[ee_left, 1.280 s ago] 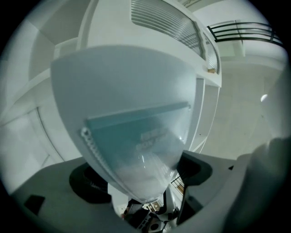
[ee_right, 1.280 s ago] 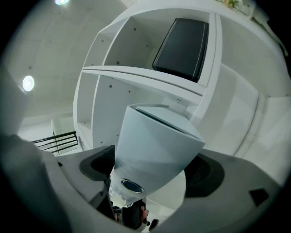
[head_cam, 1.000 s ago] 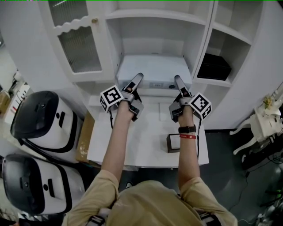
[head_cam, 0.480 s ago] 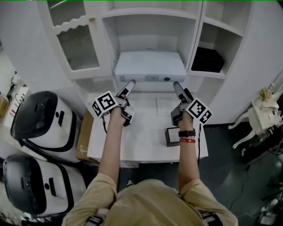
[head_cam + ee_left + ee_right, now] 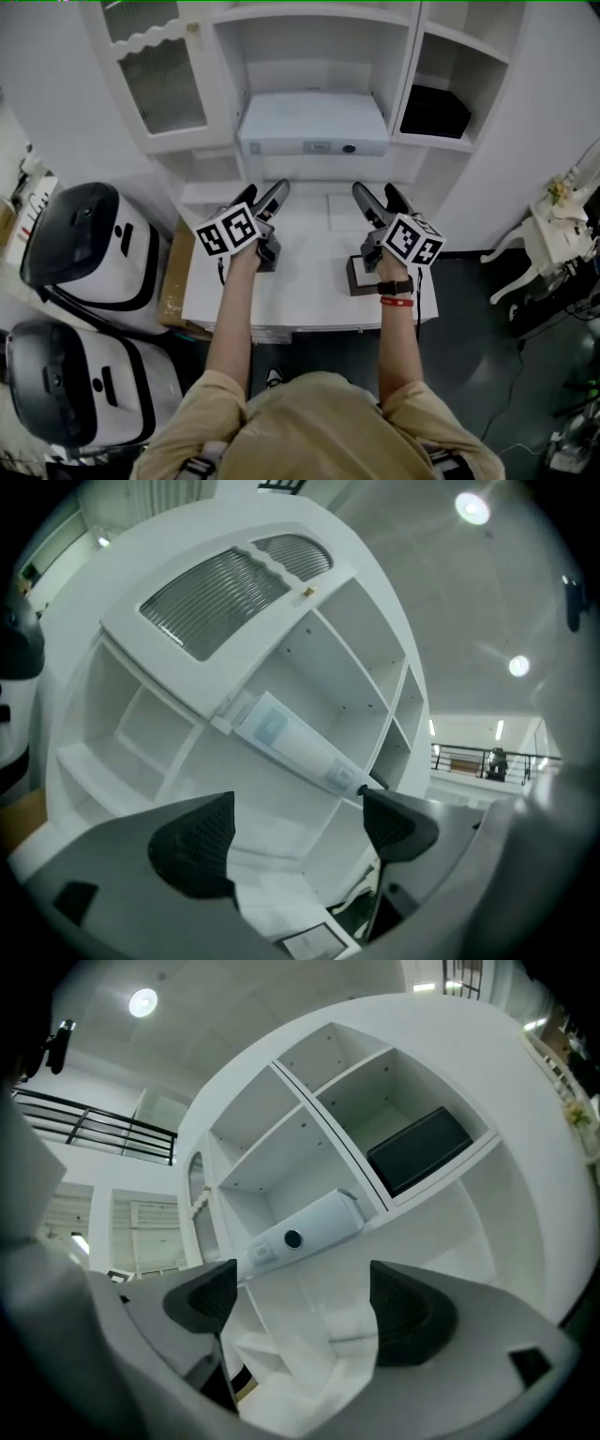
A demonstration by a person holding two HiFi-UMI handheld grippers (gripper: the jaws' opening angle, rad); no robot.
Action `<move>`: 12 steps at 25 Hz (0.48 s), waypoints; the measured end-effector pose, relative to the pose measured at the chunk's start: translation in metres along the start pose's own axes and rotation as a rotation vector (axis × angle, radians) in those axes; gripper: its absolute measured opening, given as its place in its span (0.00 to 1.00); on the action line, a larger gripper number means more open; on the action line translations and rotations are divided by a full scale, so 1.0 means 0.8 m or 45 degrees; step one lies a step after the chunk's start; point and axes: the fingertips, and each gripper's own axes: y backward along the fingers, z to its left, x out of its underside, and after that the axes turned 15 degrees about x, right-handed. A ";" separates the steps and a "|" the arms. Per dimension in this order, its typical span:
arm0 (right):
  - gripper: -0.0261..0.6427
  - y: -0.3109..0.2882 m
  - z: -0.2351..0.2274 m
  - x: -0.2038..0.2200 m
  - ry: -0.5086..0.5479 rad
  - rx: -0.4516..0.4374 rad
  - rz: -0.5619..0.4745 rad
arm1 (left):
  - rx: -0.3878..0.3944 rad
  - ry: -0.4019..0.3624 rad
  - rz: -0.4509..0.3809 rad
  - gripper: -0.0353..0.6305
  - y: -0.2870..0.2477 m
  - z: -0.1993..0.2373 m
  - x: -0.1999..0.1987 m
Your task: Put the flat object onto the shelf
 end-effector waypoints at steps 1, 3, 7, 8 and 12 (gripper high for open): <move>0.72 0.002 0.005 0.001 0.027 -0.014 -0.006 | -0.012 -0.053 0.010 0.72 0.002 -0.005 0.000; 0.72 0.005 0.013 0.003 0.081 -0.025 -0.017 | -0.035 -0.161 0.024 0.71 0.005 -0.014 -0.004; 0.68 0.010 0.022 -0.002 0.181 0.007 -0.059 | -0.105 -0.387 0.040 0.70 0.011 -0.027 -0.015; 0.66 0.011 0.023 -0.004 0.204 0.019 -0.072 | -0.121 -0.433 0.039 0.69 0.012 -0.029 -0.017; 0.58 0.011 0.028 -0.013 0.265 0.044 -0.113 | -0.134 -0.495 0.010 0.63 0.012 -0.035 -0.025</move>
